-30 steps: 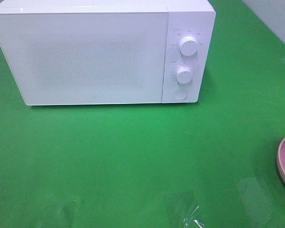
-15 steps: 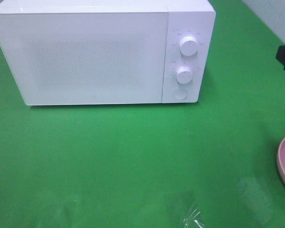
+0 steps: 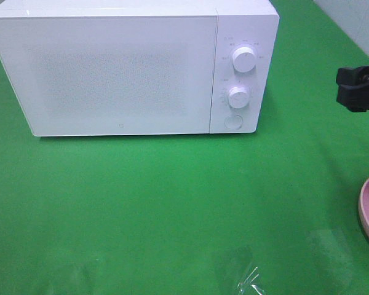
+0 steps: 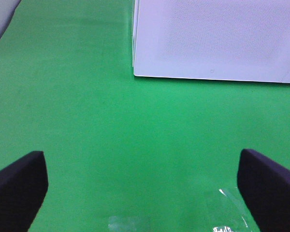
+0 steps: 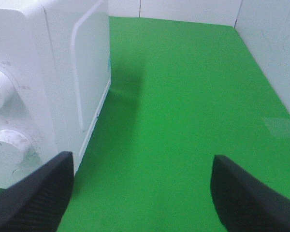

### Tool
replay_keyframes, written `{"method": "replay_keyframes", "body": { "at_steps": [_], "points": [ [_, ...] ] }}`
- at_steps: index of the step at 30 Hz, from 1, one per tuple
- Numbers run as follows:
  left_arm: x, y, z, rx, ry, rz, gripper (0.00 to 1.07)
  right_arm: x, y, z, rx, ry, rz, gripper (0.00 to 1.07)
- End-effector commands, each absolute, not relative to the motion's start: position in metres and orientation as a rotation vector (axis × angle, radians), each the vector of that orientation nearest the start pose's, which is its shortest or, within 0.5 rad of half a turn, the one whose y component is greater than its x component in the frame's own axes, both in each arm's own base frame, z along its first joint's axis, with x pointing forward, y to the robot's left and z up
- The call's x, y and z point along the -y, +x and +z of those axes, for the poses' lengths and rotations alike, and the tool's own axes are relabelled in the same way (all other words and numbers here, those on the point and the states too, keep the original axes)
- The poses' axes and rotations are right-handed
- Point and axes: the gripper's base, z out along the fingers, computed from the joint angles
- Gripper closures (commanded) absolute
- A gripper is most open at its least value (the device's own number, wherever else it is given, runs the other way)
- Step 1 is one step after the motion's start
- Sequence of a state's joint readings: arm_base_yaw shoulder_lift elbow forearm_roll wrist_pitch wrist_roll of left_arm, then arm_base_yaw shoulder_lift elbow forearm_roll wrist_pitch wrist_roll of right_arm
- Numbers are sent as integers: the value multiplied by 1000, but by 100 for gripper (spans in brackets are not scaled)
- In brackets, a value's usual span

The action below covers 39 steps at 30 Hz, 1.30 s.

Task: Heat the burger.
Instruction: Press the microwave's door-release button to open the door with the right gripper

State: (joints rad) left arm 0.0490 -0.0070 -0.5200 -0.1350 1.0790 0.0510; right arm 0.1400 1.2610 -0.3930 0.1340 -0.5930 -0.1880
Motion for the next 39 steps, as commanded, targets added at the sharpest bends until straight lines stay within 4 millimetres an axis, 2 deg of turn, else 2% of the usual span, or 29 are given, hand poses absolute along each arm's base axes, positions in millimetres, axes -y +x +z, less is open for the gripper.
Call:
{"method": "replay_keyframes", "body": {
  "at_steps": [1, 11, 15, 20, 25, 29, 32, 36, 39],
  "points": [
    [12, -11, 282, -2001, 9, -97, 7, -40, 235, 224, -1702, -164, -63, 34],
    [12, -11, 282, -2001, 9, -97, 7, -70, 231, 218, -1662, -87, -51, 34],
    [12, -11, 282, -2002, 8, -97, 7, -89, 225, 215, -1647, -86, -25, 34],
    [12, -10, 282, -2007, 8, -99, 7, -98, 220, 213, -1616, -80, -72, 34],
    [12, -10, 282, -2007, 8, -100, 7, -110, 214, 204, -1620, -73, -119, 34],
    [12, -10, 282, -2007, 8, -100, 7, -127, 207, 187, -1662, -124, -127, 34],
    [12, -10, 282, -2007, 8, -100, 7, -129, 206, 184, -1669, -134, -126, 34],
    [12, -10, 282, -2007, 8, -100, 7, -137, 205, 168, -1718, -114, -79, 34],
    [12, -10, 282, -2007, 8, -100, 7, -137, 206, 165, -1723, -91, -64, 34]
  ]
}}
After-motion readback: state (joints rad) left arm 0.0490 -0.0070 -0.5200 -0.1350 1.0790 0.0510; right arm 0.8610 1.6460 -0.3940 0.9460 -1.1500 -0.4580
